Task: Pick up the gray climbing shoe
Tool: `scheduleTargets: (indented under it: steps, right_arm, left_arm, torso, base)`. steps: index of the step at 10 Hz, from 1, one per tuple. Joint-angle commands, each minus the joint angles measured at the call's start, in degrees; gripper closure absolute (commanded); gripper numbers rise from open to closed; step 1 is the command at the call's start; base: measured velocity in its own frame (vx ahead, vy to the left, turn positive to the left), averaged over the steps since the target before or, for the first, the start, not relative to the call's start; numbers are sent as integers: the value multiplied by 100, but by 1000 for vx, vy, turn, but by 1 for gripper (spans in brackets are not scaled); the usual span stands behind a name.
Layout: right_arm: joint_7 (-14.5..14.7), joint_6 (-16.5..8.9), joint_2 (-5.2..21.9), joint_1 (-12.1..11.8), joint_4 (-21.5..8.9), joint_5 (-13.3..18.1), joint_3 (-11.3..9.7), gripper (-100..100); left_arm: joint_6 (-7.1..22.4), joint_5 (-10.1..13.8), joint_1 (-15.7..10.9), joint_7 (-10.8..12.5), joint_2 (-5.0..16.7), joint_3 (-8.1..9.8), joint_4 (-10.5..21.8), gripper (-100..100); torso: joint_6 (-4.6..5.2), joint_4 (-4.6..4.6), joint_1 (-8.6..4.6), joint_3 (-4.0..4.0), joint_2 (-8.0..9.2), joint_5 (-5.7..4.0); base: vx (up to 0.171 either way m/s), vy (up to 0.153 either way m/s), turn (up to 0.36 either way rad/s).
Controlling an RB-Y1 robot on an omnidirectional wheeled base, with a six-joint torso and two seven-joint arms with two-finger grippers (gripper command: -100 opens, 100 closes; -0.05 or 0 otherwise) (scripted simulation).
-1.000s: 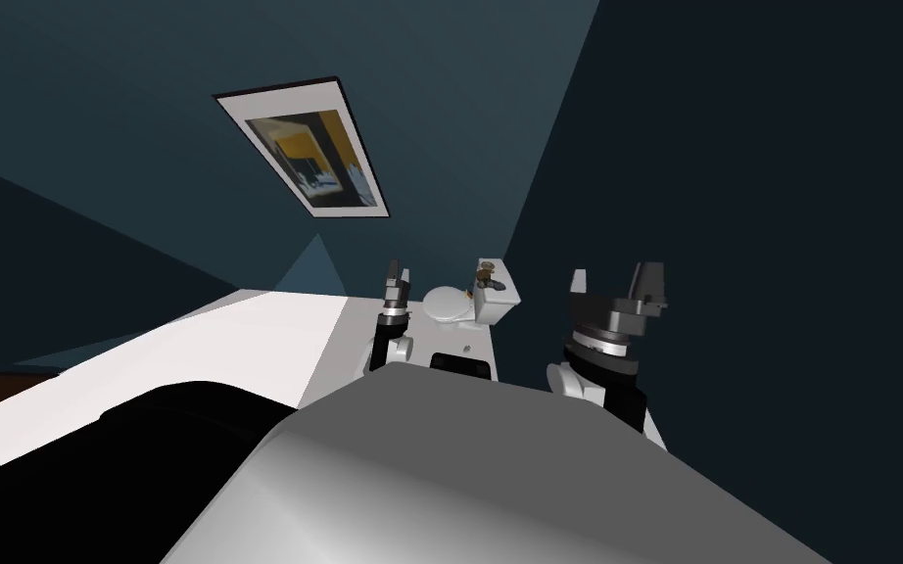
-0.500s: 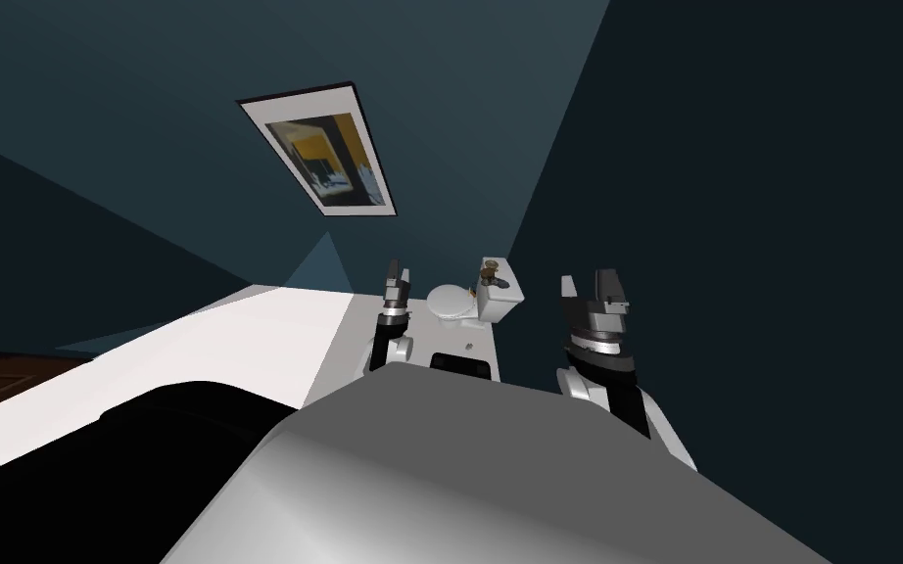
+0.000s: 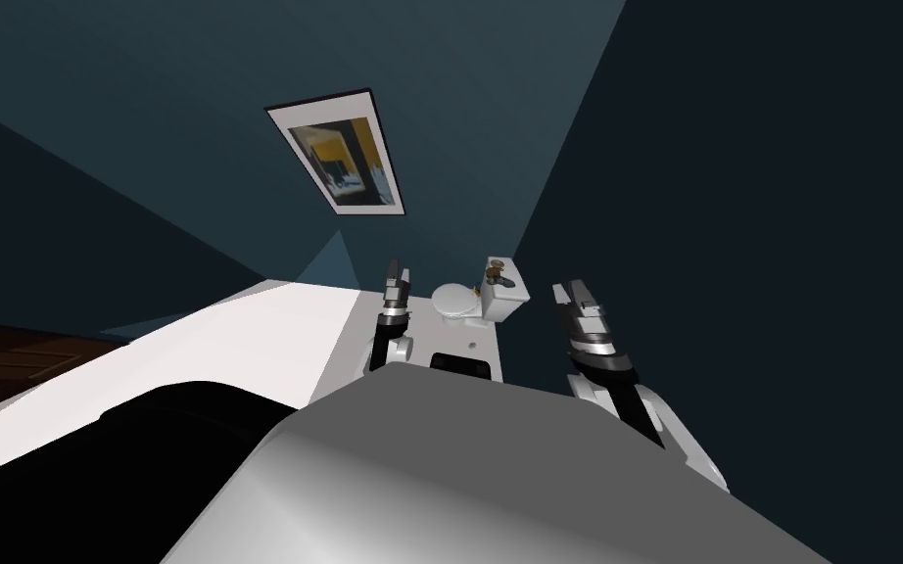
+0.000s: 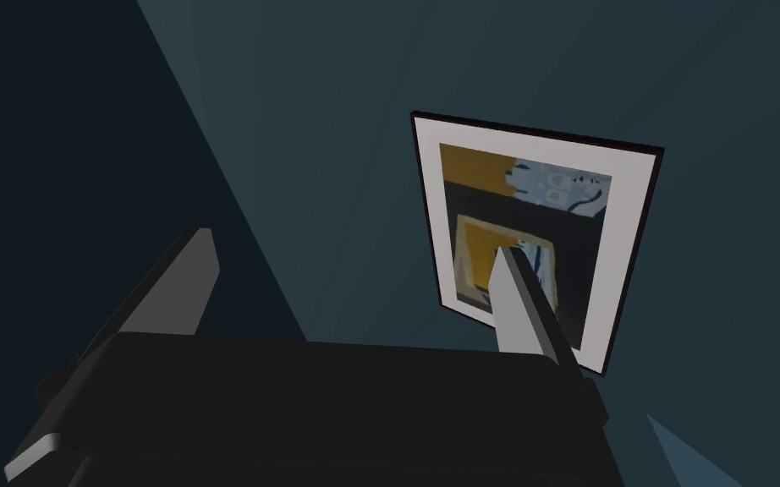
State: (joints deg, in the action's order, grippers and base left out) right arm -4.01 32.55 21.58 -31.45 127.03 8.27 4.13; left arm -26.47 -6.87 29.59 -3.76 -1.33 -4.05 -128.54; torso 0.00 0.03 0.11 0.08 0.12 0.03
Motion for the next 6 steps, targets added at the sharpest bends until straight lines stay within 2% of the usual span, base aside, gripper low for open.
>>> scheduleTargets:
  steps: [1,2,5,6]
  right_arm:
    - [68,5,286,-12,-238,195,53,-100]
    - [68,5,342,-12,-238,195,53,-100]
    - [231,17,933,-77,-725,604,103,-100]
    - [231,17,1007,-77,-765,604,103,-100]
  left_arm:
    - [0,0,0,0,0,0,0,0]
    - [0,0,0,0,0,0,0,0]
    - [0,0,0,0,0,0,0,0]
    - [0,0,0,0,0,0,0,0]
  torso:
    - [0,0,0,0,0,0]
    - [-1,0,6,-1,-1,1]
    - [-1,-1,6,-2,-3,2]
    - [0,-1,13,-2,-3,3]
  base:
    - [-31,58,135]
    - [-26,46,31]
    - [-26,59,132]
    - [-14,58,22]
